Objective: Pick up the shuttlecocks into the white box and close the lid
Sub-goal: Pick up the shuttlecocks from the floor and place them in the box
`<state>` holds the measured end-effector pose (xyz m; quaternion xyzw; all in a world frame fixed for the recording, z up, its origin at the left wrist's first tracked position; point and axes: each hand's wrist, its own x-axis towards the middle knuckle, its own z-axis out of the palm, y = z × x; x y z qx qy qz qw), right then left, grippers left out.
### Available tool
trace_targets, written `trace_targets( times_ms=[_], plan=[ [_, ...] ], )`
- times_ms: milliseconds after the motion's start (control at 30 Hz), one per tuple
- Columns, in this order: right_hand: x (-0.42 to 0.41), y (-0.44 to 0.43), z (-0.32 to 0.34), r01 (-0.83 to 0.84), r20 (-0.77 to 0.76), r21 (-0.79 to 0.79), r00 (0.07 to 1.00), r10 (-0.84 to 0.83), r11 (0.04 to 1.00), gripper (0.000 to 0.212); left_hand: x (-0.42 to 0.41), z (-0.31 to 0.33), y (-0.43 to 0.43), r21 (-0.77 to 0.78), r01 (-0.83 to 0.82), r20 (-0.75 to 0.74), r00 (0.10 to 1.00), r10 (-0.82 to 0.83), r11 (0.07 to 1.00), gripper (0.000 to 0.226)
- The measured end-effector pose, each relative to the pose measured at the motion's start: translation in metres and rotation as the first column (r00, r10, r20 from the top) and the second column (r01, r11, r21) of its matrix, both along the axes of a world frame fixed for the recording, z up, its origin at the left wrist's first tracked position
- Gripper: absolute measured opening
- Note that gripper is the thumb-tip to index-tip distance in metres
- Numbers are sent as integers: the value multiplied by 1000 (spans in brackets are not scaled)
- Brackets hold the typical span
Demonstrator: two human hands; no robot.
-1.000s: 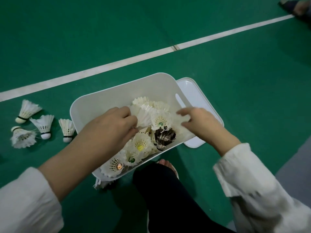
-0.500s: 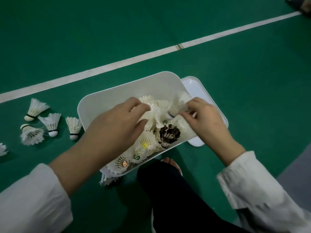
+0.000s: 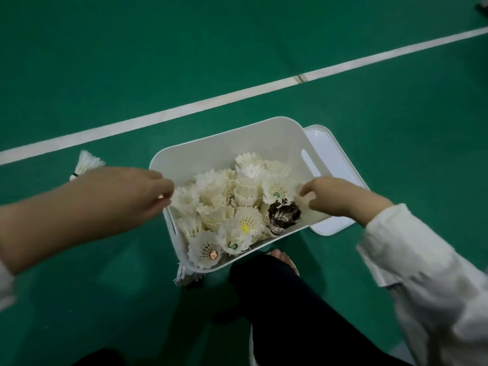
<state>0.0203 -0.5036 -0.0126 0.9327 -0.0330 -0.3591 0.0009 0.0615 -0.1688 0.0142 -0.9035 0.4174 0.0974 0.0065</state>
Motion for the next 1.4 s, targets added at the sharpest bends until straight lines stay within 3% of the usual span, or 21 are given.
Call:
trace_targets(
  times_ms=[100, 233, 333, 433, 500, 600, 667, 733, 833, 900, 1000, 1100, 1167, 1267, 1333, 1400],
  plan=[
    [0, 25, 39, -125, 165, -32, 978, 129, 992, 34, 3, -7, 50, -17, -75, 2, 997, 75, 997, 38],
    [-7, 102, 73, -381, 364, 105, 874, 321, 919, 27, -19, -24, 95, -43, -176, -26, 984, 175, 984, 40],
    [-29, 168, 58, -600, 295, 208, 792, 535, 772, 25, -52, -36, 111, -54, -289, -164, 947, 277, 956, 24],
    [-61, 220, 22, -798, 268, 180, 602, 752, 575, 21, -79, -54, 123, -13, -381, -244, 898, 366, 925, 21],
    [-86, 247, -12, -805, 141, 145, 593, 793, 576, 23, -93, -69, 129, 2, -431, -284, 865, 414, 902, 21],
    [-108, 277, -70, -707, -39, -47, 707, 706, 705, 26, -104, -94, 139, 1, -474, -372, 817, 440, 881, 21],
    [-105, 285, -94, -609, -64, -122, 793, 606, 784, 28, -106, -108, 147, -4, -512, -413, 783, 465, 859, 21],
    [-95, 283, -121, -531, -41, -178, 845, 533, 829, 35, -107, -120, 154, -23, -551, -437, 756, 487, 834, 21],
    [-79, 276, -132, -446, -25, -195, 893, 450, 874, 30, -105, -134, 163, -40, -593, -447, 730, 516, 804, 19],
    [-72, 278, -130, -386, 27, -84, 921, 389, 919, 34, -100, -141, 167, -34, -619, -448, 712, 542, 785, 18],
    [-47, 295, -122, -183, 150, 257, 978, 148, 949, 22, -87, -149, 177, -68, -691, -426, 673, 605, 720, 17],
    [-25, 316, -119, 41, 213, 538, 960, -183, 842, 24, -60, -153, 188, -141, -754, -346, 644, 682, 641, 30],
    [-15, 329, -122, 82, 207, 633, 940, -271, 770, 19, -36, -157, 191, -142, -775, -275, 629, 727, 616, 40],
    [-6, 342, -133, 107, 170, 666, 942, -290, 738, 22, -1, -166, 188, -75, -685, -125, 727, 675, 724, 51],
    [-5, 344, -141, 127, 144, 650, 948, -285, 750, 23, 15, -172, 184, 35, -476, -62, 877, 477, 879, 53],
    [-4, 347, -146, 134, 130, 626, 953, -272, 768, 22, 22, -177, 185, 179, -259, -39, 962, 270, 949, 47]
  ],
)
